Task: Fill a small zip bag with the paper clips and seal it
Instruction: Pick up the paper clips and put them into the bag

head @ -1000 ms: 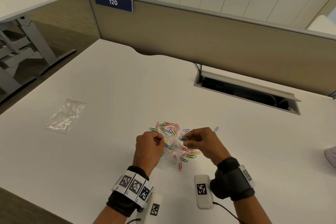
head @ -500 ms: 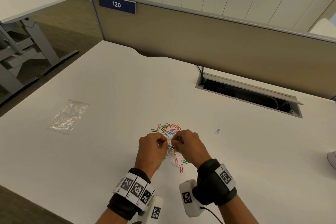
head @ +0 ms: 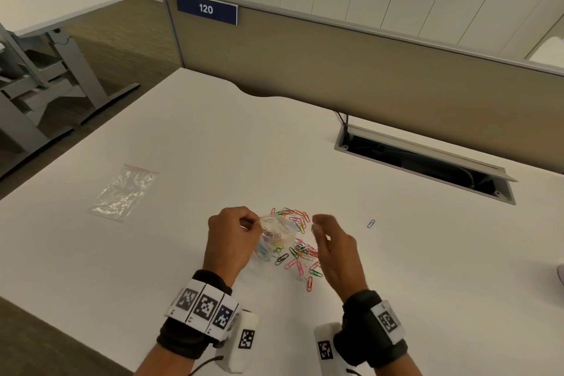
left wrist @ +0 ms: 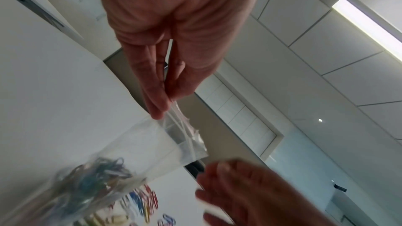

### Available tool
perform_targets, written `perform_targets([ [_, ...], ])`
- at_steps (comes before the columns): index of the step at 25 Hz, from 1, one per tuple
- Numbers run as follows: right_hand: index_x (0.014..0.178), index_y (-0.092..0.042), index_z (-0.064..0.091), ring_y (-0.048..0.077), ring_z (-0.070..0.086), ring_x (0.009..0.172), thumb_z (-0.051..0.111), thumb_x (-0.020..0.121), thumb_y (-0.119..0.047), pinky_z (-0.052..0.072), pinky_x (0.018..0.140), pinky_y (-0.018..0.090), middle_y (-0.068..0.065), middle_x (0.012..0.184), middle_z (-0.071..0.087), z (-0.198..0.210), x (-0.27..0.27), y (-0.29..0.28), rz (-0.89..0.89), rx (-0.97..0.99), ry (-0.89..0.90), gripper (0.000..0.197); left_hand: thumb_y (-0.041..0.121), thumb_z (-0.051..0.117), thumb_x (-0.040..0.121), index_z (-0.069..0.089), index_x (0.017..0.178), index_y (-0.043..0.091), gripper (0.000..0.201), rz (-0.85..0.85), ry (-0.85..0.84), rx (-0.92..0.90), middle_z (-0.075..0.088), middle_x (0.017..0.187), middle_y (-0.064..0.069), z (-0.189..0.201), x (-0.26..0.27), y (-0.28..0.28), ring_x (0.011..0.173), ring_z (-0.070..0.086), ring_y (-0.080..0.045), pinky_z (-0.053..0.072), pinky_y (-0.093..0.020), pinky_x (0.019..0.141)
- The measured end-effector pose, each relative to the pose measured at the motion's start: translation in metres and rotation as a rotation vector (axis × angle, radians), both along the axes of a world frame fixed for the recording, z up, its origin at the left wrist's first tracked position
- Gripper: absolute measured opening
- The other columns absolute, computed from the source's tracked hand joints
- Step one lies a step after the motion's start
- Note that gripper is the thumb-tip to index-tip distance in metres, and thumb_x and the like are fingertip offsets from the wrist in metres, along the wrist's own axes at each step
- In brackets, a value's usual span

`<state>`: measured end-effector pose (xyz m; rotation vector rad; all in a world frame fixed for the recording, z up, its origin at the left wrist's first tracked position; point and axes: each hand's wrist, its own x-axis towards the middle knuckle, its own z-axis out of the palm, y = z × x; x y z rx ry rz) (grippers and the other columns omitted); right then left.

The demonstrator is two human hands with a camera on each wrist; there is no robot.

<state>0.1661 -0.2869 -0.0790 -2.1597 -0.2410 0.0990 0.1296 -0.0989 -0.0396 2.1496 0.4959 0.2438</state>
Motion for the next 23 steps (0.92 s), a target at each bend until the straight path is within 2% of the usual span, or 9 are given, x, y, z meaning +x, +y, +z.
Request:
perform_targets([
  [1, 0.125, -0.016, 0.053, 0.014, 0.063, 0.109, 0.043, 0.100, -0.026, 0.048, 0.090, 0.017, -0.001, 0.122, 0.065, -0.011, -0.003, 0.000, 0.037, -0.105, -0.013, 0.029, 0.005, 0.070, 0.078, 0.072, 0.074, 0.009, 0.006, 0.012, -0.019, 0.008, 0.074, 0.073, -0.007, 0.003, -0.001, 0.008, 0.060, 0.070, -0.013, 0.058, -0.022, 0.058],
  [3, 0.138, -0.017, 0.042, 0.018, 0.042, 0.136, 0.040, 0.100, -0.031, 0.036, 0.109, 0.028, 0.002, 0.148, 0.045, -0.031, -0.009, 0.007, 0.139, -0.260, -0.004, 0.041, 0.003, 0.071, 0.076, 0.072, 0.072, 0.009, 0.008, 0.036, -0.043, 0.043, 0.074, 0.070, -0.005, 0.011, -0.003, 0.023, 0.061, 0.070, -0.013, 0.060, -0.029, 0.062],
  [6, 0.149, -0.017, 0.019, 0.021, 0.008, 0.149, 0.015, 0.093, -0.054, 0.016, 0.122, 0.041, 0.001, 0.160, 0.010, -0.053, -0.022, 0.039, 0.366, -0.445, -0.030, 0.067, 0.003, 0.071, 0.076, 0.073, 0.073, 0.007, 0.005, 0.081, -0.067, 0.051, 0.073, 0.070, -0.005, 0.017, -0.004, 0.047, 0.063, 0.071, -0.016, 0.061, -0.036, 0.066],
  [8, 0.150, -0.019, 0.003, 0.027, -0.010, 0.147, 0.002, 0.084, -0.063, -0.001, 0.122, 0.049, -0.002, 0.158, -0.008, -0.068, -0.030, 0.066, 0.478, -0.579, -0.070, 0.079, 0.003, 0.071, 0.076, 0.073, 0.075, 0.007, 0.005, 0.101, -0.076, 0.054, 0.074, 0.071, -0.005, 0.018, -0.004, 0.057, 0.064, 0.071, -0.017, 0.061, -0.038, 0.069],
  [12, 0.150, -0.024, -0.003, 0.034, -0.023, 0.141, 0.015, 0.091, -0.070, -0.026, 0.106, 0.051, -0.005, 0.153, -0.017, -0.088, -0.024, 0.093, 0.498, -0.731, -0.135, 0.077, 0.005, 0.071, 0.077, 0.073, 0.077, 0.006, 0.003, 0.091, -0.079, 0.062, 0.074, 0.074, -0.007, 0.015, 0.000, 0.064, 0.065, 0.071, -0.018, 0.061, -0.040, 0.070],
  [14, 0.150, -0.023, 0.001, 0.035, -0.014, 0.144, 0.017, 0.090, -0.070, -0.026, 0.104, 0.054, -0.003, 0.158, -0.007, -0.090, -0.017, 0.088, 0.508, -0.795, -0.133, 0.077, 0.005, 0.071, 0.077, 0.073, 0.077, 0.006, 0.003, 0.067, -0.070, 0.050, 0.074, 0.073, -0.006, 0.012, 0.004, 0.064, 0.064, 0.070, -0.018, 0.061, -0.041, 0.071],
  [17, 0.148, -0.019, 0.024, 0.034, 0.020, 0.144, 0.019, 0.089, -0.072, 0.002, 0.106, 0.060, 0.000, 0.154, 0.034, -0.086, -0.015, 0.069, 0.475, -0.899, 0.013, 0.079, 0.003, 0.070, 0.076, 0.072, 0.073, 0.007, 0.005, 0.023, -0.065, 0.023, 0.073, 0.072, -0.006, 0.009, 0.013, 0.062, 0.065, 0.070, -0.019, 0.061, -0.040, 0.069],
  [20, 0.144, -0.018, 0.034, 0.031, 0.023, 0.142, 0.020, 0.088, -0.073, 0.006, 0.106, 0.060, 0.001, 0.149, 0.042, -0.087, -0.019, 0.052, 0.409, -0.902, -0.007, 0.080, 0.002, 0.070, 0.075, 0.072, 0.071, 0.008, 0.007, 0.000, -0.066, 0.004, 0.073, 0.069, -0.005, 0.009, 0.021, 0.063, 0.063, 0.070, -0.018, 0.061, -0.039, 0.070],
  [23, 0.140, -0.014, 0.041, 0.033, 0.036, 0.139, 0.020, 0.088, -0.073, 0.009, 0.105, 0.060, 0.005, 0.148, 0.044, -0.078, -0.010, 0.061, 0.373, -0.879, -0.011, 0.082, 0.003, 0.069, 0.076, 0.072, 0.073, 0.007, 0.006, -0.013, -0.063, -0.003, 0.074, 0.071, -0.007, 0.009, 0.024, 0.068, 0.064, 0.070, -0.019, 0.060, -0.037, 0.069],
])
